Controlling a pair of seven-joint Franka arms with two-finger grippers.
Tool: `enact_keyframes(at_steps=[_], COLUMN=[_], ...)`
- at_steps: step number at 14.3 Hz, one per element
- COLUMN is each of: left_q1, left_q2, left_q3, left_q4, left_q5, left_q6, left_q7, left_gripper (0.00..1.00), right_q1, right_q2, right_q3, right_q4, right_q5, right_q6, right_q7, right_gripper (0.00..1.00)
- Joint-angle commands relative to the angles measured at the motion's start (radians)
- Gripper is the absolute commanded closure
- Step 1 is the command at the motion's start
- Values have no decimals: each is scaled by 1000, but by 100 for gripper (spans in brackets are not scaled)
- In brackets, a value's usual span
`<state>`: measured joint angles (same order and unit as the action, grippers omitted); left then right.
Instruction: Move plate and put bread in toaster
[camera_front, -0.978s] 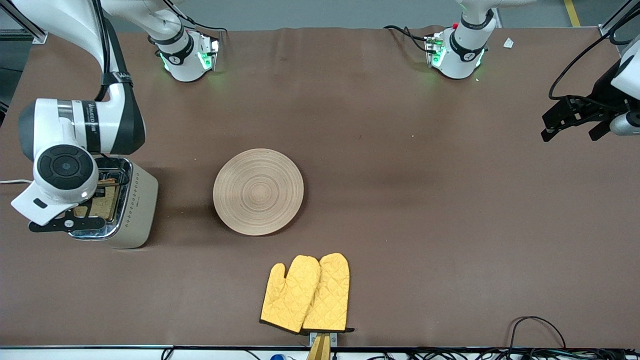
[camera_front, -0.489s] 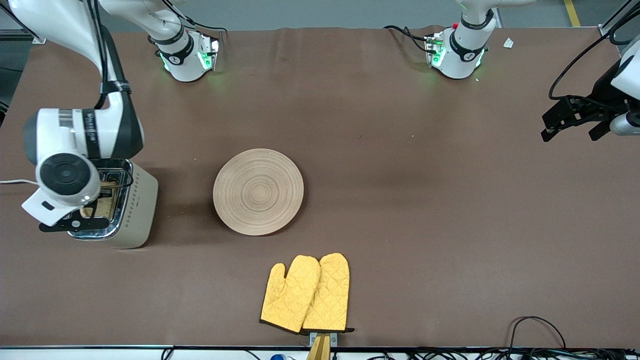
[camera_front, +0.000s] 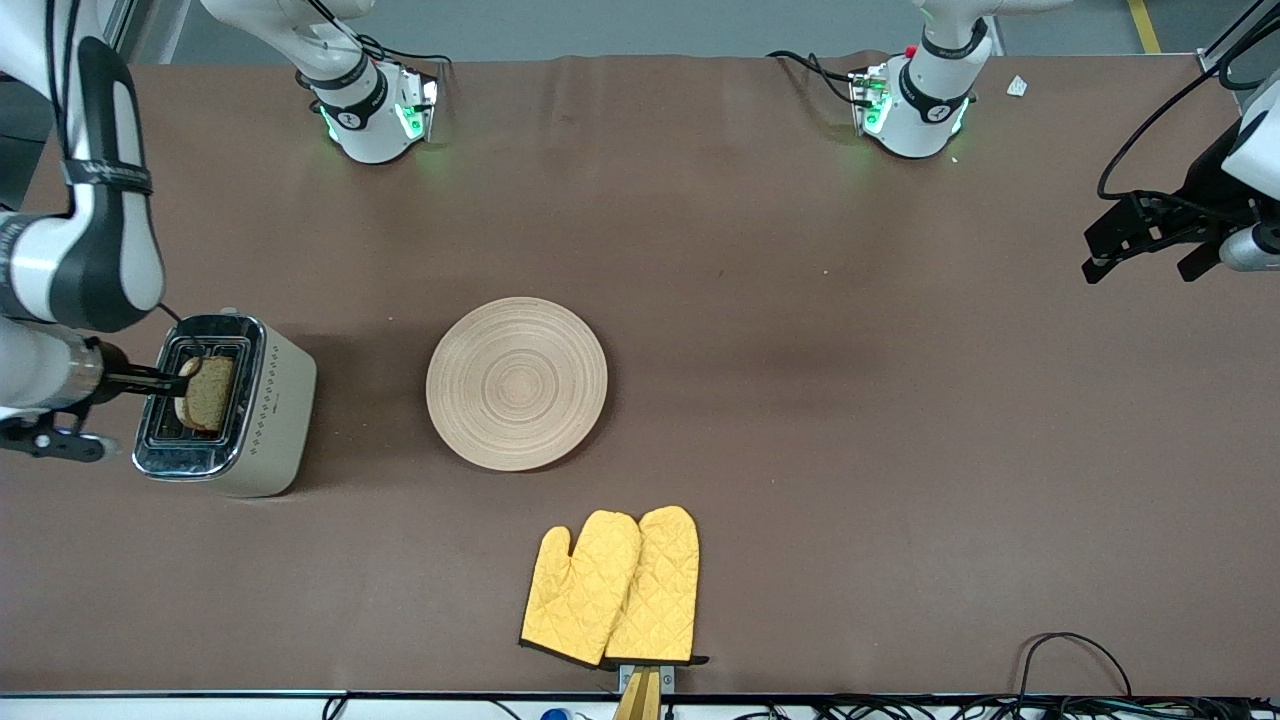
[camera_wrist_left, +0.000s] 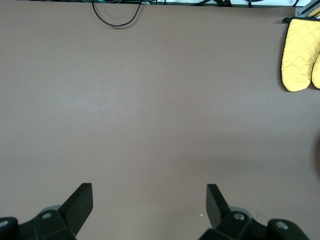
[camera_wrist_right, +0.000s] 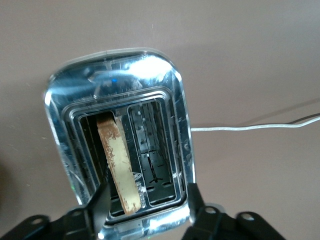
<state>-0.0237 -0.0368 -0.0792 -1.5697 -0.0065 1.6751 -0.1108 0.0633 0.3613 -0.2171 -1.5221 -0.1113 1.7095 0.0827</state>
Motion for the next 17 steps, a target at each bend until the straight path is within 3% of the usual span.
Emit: enact_keyframes(at_steps=[1, 4, 5, 7, 11, 17], left_q1=[1, 1, 1, 1, 1, 1], left_q2=[3, 3, 3, 3, 3, 5], left_q3=[4, 6, 4, 6, 6, 6], left_q4=[14, 14, 14, 14, 13, 16], left_q5=[-10, -10, -10, -10, -10, -9], left_q6=[-8, -8, -8, -8, -8, -8], left_q7=[16, 16, 16, 16, 16, 14], left_gripper=[0, 0, 0, 0, 0, 0], right_q1=[-11, -11, -16, -13, 10, 24], right_q2=[-74, -206, -247, -342, -337, -326], right_q3=[18, 19, 15, 12, 18, 18], right_q4=[120, 114, 108, 48, 23, 27], right_q5=[74, 122, 177, 193, 186, 182], right_q6=[-121, -166, -227, -304, -223, -214], right_q7=[3, -62, -73, -78, -86, -86], right_gripper=[0, 0, 0, 0, 0, 0])
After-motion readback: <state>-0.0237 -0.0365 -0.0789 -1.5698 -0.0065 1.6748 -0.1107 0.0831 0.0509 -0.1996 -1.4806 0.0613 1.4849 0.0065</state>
